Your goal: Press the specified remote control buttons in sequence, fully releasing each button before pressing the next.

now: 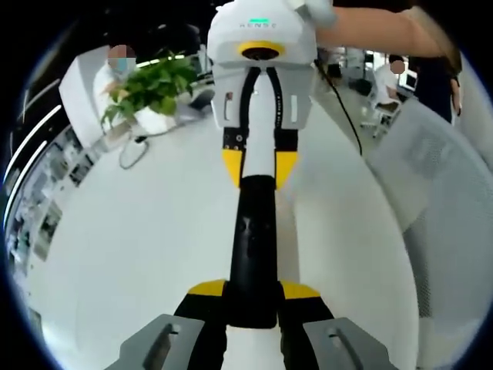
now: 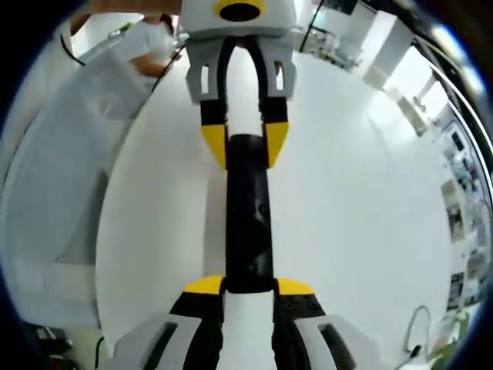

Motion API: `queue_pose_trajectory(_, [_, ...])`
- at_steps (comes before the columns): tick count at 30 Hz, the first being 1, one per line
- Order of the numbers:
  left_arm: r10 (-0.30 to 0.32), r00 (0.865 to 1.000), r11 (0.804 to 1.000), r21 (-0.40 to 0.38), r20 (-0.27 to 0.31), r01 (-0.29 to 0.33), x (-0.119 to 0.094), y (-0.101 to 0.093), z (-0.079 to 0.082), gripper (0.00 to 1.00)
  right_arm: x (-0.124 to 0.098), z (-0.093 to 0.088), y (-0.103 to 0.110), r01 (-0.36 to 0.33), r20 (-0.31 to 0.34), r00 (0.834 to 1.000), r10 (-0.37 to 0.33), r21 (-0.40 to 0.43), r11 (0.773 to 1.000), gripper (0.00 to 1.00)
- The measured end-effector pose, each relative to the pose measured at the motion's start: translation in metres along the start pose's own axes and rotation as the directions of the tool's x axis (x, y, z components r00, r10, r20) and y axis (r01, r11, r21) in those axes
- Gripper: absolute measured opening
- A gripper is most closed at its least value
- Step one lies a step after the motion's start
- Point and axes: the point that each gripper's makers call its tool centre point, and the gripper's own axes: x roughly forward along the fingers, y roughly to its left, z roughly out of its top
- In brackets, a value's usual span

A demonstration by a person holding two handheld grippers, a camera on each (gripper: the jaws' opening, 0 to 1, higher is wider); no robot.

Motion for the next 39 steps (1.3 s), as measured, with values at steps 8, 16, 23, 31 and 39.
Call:
queue_pose_trajectory(8, [0.007,1.000,1.000,0.005,-0.004,-0.007,0.001,0.017,0.002,0.23,0.001,0.000,-0.020,0.013,0.007,1.000,-0.013,-0.001,1.000,0.20])
queue_pose_trajectory(16, [0.020,1.000,1.000,0.014,-0.015,-0.020,0.004,0.040,0.001,0.23,0.003,0.000,-0.038,0.027,0.012,1.000,-0.026,-0.006,1.000,0.20])
queue_pose_trajectory(23, [0.026,0.999,0.999,0.022,-0.033,-0.025,0.009,0.049,0.002,0.23,0.009,-0.002,-0.052,0.038,0.010,0.999,-0.038,-0.011,0.999,0.20])
queue_pose_trajectory(31, [0.033,0.998,0.999,0.027,-0.054,-0.031,0.018,0.068,-0.003,0.23,0.018,-0.007,-0.070,0.053,0.012,0.999,-0.053,-0.010,0.999,0.20])
queue_pose_trajectory(39, [0.028,0.996,1.000,0.015,-0.079,-0.027,0.027,0.078,-0.013,0.23,0.028,-0.008,-0.081,0.052,0.007,0.999,-0.052,-0.018,0.998,0.20])
